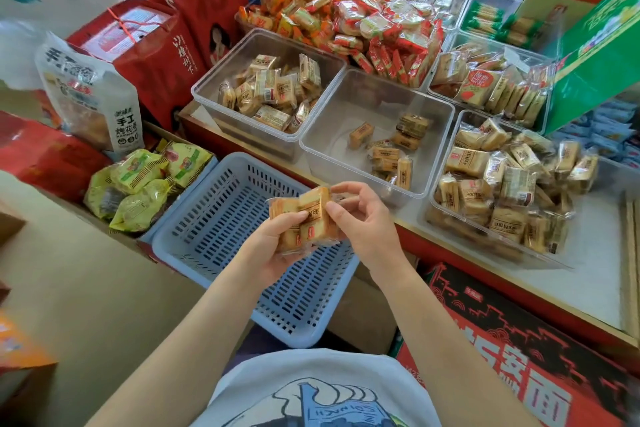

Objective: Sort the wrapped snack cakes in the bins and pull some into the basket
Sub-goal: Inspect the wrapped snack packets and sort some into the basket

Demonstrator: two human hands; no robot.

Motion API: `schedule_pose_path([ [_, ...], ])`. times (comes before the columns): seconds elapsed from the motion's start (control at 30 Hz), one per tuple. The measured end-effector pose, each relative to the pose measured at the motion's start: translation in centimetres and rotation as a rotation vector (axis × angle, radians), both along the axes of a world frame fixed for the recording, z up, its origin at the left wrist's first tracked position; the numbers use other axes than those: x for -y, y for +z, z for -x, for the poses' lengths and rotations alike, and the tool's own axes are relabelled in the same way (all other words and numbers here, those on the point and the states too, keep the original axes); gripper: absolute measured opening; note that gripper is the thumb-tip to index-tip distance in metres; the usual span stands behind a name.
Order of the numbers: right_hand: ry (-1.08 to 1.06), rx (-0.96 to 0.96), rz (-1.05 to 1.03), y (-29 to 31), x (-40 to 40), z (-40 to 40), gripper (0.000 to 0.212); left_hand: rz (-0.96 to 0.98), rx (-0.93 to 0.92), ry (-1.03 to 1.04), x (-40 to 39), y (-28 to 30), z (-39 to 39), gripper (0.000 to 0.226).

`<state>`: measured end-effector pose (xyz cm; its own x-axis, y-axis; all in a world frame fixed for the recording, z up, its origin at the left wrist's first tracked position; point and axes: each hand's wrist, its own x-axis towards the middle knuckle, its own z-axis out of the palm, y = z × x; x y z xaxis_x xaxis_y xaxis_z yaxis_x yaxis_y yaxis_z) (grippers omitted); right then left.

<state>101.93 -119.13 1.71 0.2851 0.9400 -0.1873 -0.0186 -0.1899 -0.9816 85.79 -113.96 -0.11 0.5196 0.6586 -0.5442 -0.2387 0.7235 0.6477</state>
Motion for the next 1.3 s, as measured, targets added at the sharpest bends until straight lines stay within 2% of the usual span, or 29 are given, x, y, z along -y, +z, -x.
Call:
schedule_pose_path([
  [0.23,-0.024,0.051,-0.096,0.4,0.1,-0.2,0.012,0.042,-0.084,0.125,0.1,-0.5,0.7,0.06],
  [0.4,0.007,0.067,-0.065,-0.5,-0.2,0.0,0.015,0.082,-0.083,0.176,-0.1,-0.8,0.5,0.052],
  [0.53,0.067,-0.026,0.032,-0.9,-0.8,0.1,0.011,0.08,-0.135,0.159,-0.6,-1.5,0.5,0.036],
  [0.67,0.058,0.0,0.104,-2.8,-2.2,0.2,0.013,-0.036,-0.37,0.211,-1.4,-3.9,1.0,0.021],
  [0.77,0.031,0.064,0.22,-5.5,-3.9,0.6,0.013,0.013,-0.497,0.299,-2.4,-6.3,2.3,0.026],
  [0.9,0.029,0.165,0.462,-11.8,-6.4,1.5,0.013,0.171,-0.582,0.266,-3.5,-10.5,3.8,0.043],
  [1.03,0.029,0.204,0.643,-17.4,-8.4,3.2,0.015,0.27,-0.612,0.258,-4.5,-14.3,4.2,0.042],
  [1.3,0.086,0.295,0.758,-21.5,-9.7,4.8,0.007,0.283,-0.642,0.185,-4.8,-17.7,3.9,0.045],
])
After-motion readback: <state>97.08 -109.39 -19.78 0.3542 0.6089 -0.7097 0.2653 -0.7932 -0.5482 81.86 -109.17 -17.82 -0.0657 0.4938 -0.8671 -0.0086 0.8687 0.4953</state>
